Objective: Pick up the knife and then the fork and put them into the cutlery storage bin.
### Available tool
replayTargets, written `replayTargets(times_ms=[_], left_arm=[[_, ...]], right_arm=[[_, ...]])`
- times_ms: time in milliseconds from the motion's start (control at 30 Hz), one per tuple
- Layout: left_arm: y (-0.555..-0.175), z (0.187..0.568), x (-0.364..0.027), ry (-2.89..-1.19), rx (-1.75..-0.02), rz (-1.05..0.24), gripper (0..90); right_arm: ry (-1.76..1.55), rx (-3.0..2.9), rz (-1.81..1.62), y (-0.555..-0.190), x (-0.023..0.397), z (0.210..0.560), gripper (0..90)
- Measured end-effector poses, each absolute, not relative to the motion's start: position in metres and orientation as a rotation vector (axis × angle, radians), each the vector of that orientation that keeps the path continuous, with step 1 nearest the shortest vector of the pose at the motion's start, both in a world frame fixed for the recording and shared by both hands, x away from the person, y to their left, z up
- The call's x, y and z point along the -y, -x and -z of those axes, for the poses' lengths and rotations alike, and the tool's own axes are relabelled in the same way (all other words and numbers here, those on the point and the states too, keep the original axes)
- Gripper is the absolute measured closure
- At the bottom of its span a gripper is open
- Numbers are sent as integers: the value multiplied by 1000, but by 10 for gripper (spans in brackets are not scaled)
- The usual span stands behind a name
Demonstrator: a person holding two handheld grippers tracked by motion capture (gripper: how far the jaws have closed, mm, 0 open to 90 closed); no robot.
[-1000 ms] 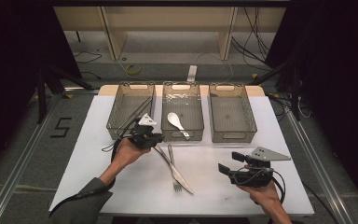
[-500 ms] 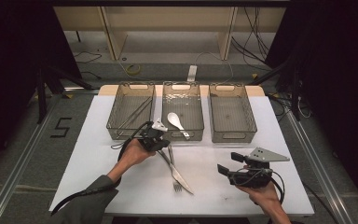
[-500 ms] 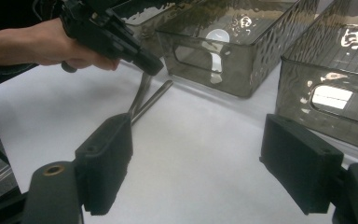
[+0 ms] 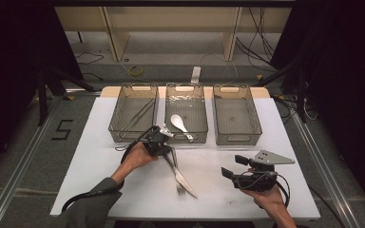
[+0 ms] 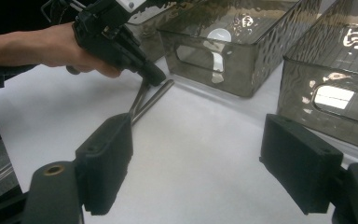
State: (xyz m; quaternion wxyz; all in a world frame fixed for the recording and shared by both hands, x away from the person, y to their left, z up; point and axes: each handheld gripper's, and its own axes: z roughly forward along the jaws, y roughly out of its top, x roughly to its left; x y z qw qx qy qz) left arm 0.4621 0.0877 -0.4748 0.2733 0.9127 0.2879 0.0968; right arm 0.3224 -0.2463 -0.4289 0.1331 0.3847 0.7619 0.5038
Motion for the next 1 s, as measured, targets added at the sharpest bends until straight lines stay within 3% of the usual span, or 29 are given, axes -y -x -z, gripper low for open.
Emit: replayTargets(times_ms=[867,1000], left_arm=[[-426,459,-118,-2604,-790,-184,888],[-423,460,-117,-2606,-728,-256,887]], right_arm=[[-1111,-2225,-1448,-322,245,429,260],[-1103,-2236,-1443,-322,244,430,260]])
